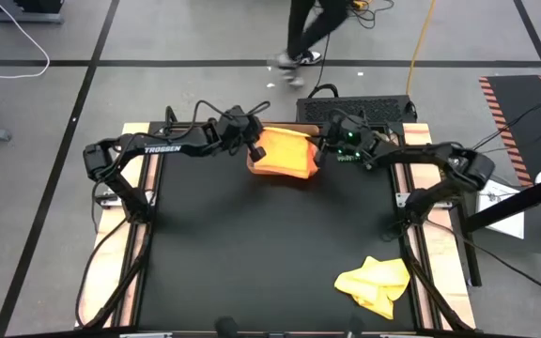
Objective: Fold microfiber towels
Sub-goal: Put the orange microfiber towel into the bin
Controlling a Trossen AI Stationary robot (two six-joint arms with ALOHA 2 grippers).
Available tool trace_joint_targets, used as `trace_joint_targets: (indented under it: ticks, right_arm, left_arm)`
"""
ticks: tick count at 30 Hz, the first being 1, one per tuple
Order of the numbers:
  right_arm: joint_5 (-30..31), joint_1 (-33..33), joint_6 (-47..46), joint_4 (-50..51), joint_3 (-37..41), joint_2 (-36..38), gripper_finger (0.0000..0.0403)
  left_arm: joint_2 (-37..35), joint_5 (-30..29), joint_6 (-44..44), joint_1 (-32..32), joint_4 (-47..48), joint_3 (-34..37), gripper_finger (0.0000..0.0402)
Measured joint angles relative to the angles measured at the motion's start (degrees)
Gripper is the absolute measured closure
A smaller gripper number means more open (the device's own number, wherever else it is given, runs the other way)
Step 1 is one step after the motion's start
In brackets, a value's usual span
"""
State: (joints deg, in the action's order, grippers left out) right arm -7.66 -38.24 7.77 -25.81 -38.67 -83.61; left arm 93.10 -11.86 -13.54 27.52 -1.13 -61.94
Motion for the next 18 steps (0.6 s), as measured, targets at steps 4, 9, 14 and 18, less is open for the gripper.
trace_joint_targets:
  ticks: [4,9,14,18]
  right_arm:
    - [-0.1,-1.3,0.9,-0.1,-2.8,-3.5,0.0403]
    - [0.2,-2.7,2.4,0.4,-3.6,-4.3,0.0403]
    - [1.2,-3.8,3.8,1.6,-3.6,-4.4,0.0403]
    - [2.6,-3.7,5.6,3.3,-3.5,-4.5,0.0392]
  left_arm:
    - [0.1,0.2,-0.4,1.7,-0.2,0.0,0.0396]
    - [3.0,2.8,-1.2,3.4,-0.9,0.0,0.0397]
    - [6.8,4.6,-0.8,4.3,-3.8,0.0,0.039]
    - [8.2,3.0,-0.5,4.3,-5.3,0.1,0.0368]
